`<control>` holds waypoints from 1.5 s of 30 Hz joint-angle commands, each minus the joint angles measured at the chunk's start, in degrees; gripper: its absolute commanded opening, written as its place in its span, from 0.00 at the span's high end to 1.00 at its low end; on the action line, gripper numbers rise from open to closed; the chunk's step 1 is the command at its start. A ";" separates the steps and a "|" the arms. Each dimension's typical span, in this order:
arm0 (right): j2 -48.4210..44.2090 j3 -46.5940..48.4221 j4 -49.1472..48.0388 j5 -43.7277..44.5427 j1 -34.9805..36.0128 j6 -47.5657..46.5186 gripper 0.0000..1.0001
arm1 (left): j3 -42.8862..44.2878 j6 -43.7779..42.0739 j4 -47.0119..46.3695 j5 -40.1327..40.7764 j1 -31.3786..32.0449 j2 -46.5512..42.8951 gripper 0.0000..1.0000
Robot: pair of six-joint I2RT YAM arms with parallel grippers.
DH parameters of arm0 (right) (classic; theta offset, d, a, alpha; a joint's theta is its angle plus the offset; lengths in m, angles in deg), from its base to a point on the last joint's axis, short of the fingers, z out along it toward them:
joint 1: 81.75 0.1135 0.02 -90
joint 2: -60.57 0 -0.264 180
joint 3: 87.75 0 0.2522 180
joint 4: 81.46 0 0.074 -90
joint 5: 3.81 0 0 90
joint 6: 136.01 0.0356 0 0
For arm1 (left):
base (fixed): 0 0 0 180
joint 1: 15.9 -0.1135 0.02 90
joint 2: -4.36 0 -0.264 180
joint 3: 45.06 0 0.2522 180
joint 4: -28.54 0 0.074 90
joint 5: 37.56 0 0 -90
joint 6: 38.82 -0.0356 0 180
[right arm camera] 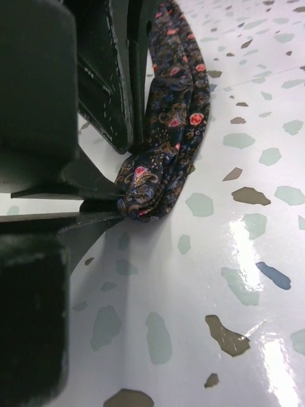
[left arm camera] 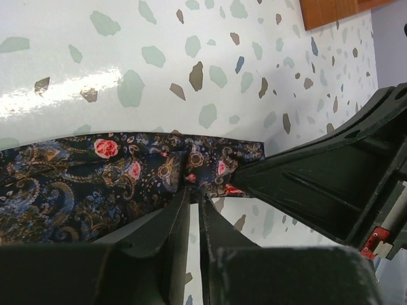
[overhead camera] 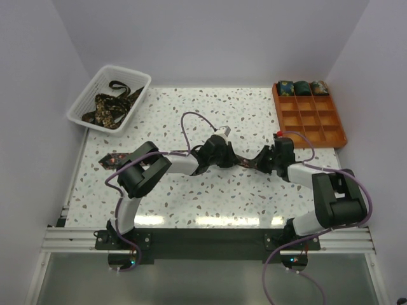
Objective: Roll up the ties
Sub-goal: Roll the tie
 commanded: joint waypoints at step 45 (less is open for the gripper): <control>-1.80 21.64 45.22 8.44 2.24 -29.42 1.00 | -27.35 -11.99 27.97 19.02 -37.19 -30.19 0.62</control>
